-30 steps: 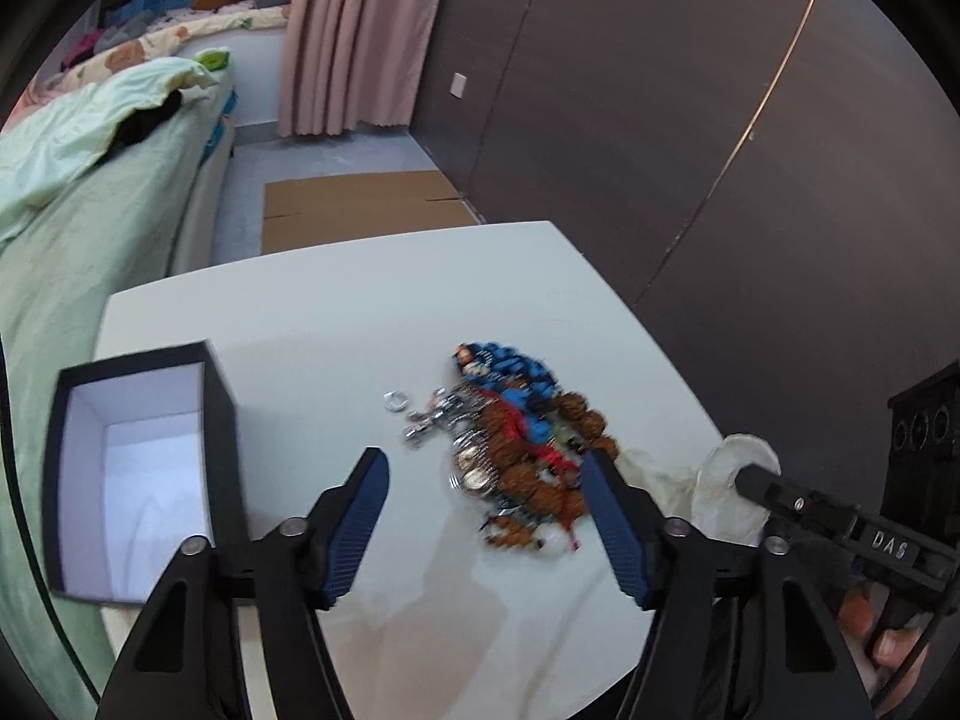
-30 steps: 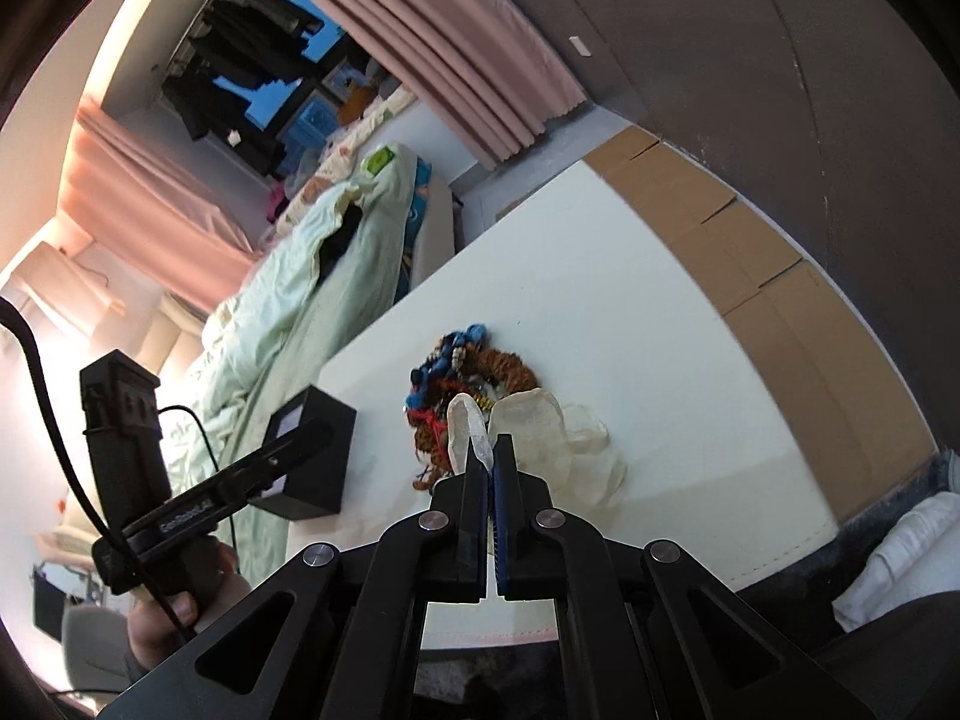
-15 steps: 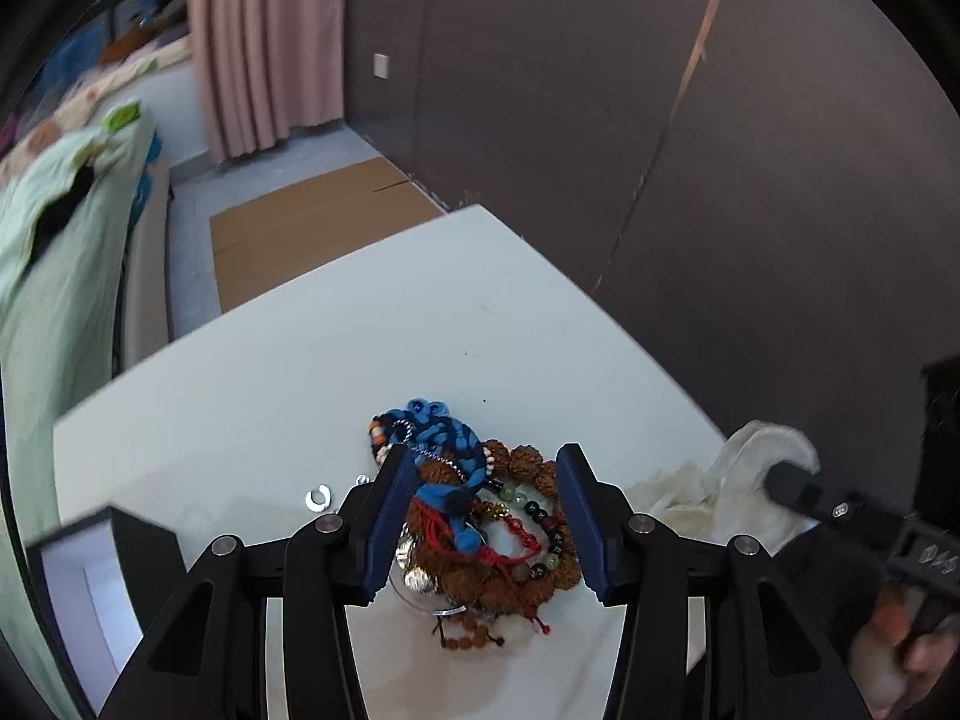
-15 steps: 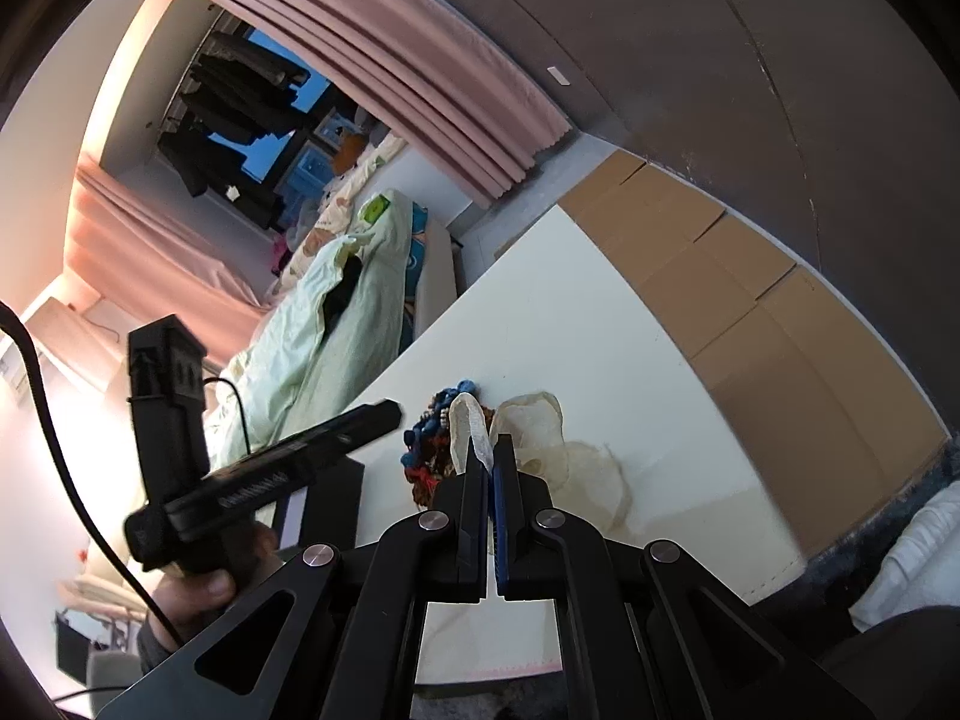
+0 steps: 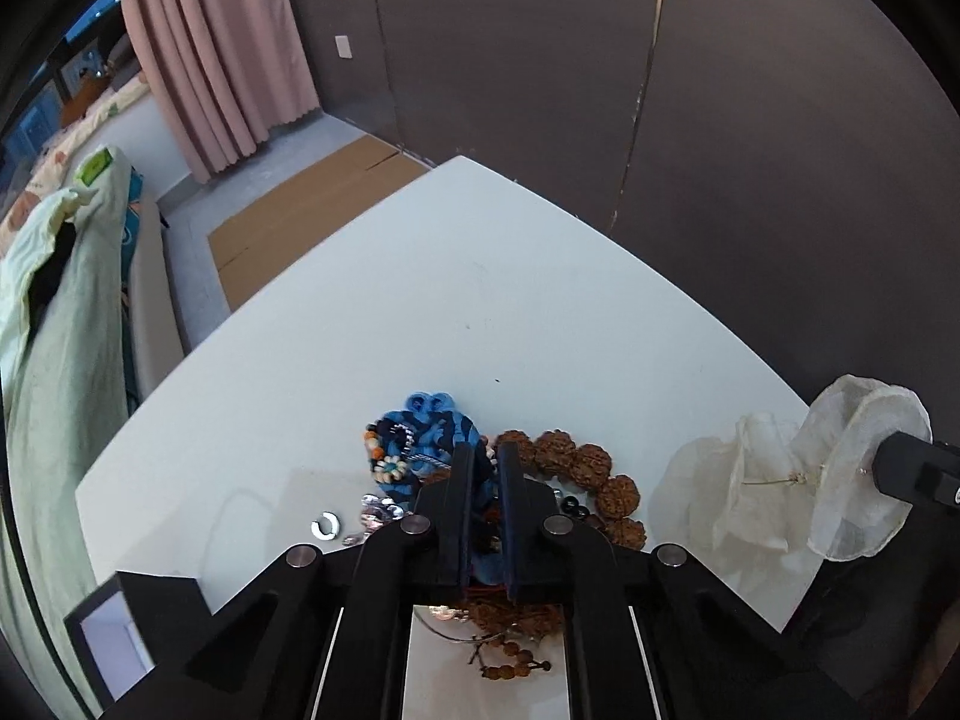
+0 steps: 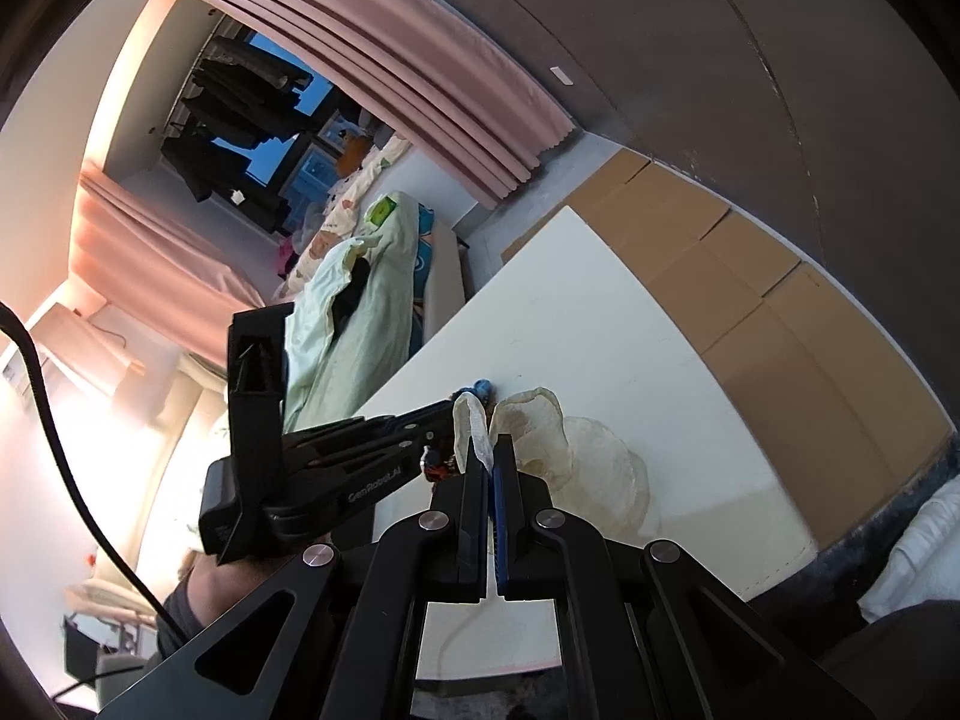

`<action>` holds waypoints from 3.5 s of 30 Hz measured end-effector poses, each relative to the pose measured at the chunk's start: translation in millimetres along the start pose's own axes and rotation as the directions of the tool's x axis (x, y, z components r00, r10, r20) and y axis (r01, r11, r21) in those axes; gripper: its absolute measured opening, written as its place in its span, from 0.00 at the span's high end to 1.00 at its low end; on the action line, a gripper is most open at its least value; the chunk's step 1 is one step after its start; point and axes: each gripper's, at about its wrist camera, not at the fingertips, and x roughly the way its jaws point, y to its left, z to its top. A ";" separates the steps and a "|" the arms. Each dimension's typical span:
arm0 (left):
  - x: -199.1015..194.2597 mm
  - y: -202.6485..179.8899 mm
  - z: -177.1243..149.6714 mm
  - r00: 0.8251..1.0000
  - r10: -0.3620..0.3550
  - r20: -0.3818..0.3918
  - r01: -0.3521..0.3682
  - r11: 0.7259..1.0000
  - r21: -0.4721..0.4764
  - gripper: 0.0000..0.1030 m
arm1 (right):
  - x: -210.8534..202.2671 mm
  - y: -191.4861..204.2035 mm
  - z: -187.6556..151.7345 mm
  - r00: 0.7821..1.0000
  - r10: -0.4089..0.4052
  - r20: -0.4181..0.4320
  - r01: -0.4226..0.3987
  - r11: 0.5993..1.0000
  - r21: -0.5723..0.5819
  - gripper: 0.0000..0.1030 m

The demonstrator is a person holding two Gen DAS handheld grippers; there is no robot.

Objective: Organize jewelry
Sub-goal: 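Close the left gripper on the blue beaded strands and lift them, then carry the blue strands into the black box and open the left gripper, then grasp the red cord of the rudraksha bracelet with the left gripper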

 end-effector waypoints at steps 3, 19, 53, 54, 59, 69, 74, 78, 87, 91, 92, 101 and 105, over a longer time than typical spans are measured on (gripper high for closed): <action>-15.1 10.8 2.0 0.998 -0.028 0.047 0.030 0.999 -0.040 0.97 | -1.0 2.4 -1.7 1.000 0.003 0.000 -0.003 1.000 -0.009 0.97; -103.3 59.6 -11.0 0.962 -0.077 0.263 0.125 0.977 -0.174 0.97 | 5.8 39.5 0.5 0.999 0.037 -0.011 -0.037 0.997 -0.072 0.97; -219.3 214.8 -137.4 0.896 0.093 0.435 0.182 0.816 -0.549 0.97 | 127.9 233.7 -21.9 0.959 0.181 -0.218 -0.241 0.926 -0.290 0.97; -217.8 217.4 -139.7 0.897 0.090 0.433 0.185 0.813 -0.552 0.97 | 135.3 233.5 -25.0 0.958 0.173 -0.228 -0.236 0.928 -0.286 0.97; -212.0 224.8 -145.9 0.903 0.081 0.421 0.189 0.807 -0.560 0.97 | 164.9 228.9 -36.8 0.956 0.104 -0.276 -0.182 0.944 -0.274 0.96; -189.8 207.5 -134.5 0.928 0.009 0.372 0.199 0.833 -0.516 0.97 | 164.2 191.5 -39.3 0.952 0.053 -0.301 -0.118 0.973 -0.200 0.35; -173.4 191.1 -127.6 0.944 -0.018 0.331 0.188 0.851 -0.491 0.97 | 133.3 176.4 -33.3 0.969 0.029 -0.246 -0.083 0.973 -0.216 0.35; -156.3 179.8 -122.0 0.956 -0.057 0.289 0.196 0.856 -0.479 0.97 | 105.6 161.5 -31.7 0.979 0.018 -0.205 -0.064 0.974 -0.217 0.35; -106.9 165.6 -115.7 0.997 0.005 0.074 0.034 0.859 -0.512 0.79 | 60.9 123.1 -23.9 0.987 -0.018 -0.158 -0.014 0.980 -0.199 0.35; -116.5 154.6 -107.4 0.991 0.031 0.131 0.037 0.871 -0.489 0.12 | 41.9 111.0 -16.0 0.990 -0.032 -0.136 0.005 0.981 -0.196 0.33; -122.3 149.7 -103.5 0.986 0.043 0.159 0.039 0.877 -0.480 0.11 | 38.1 108.0 -14.3 0.991 -0.036 -0.132 0.010 0.981 -0.196 0.29; -122.4 118.5 -81.1 0.977 -0.014 0.214 0.104 0.903 -0.418 0.11 | 4.4 79.8 -1.7 0.989 -0.119 -0.091 0.100 0.976 -0.191 0.01; -120.4 103.1 -74.4 0.972 -0.040 0.230 0.129 0.913 -0.388 0.07 | -2.1 64.6 0.6 0.985 -0.147 -0.094 0.132 0.979 -0.155 0.00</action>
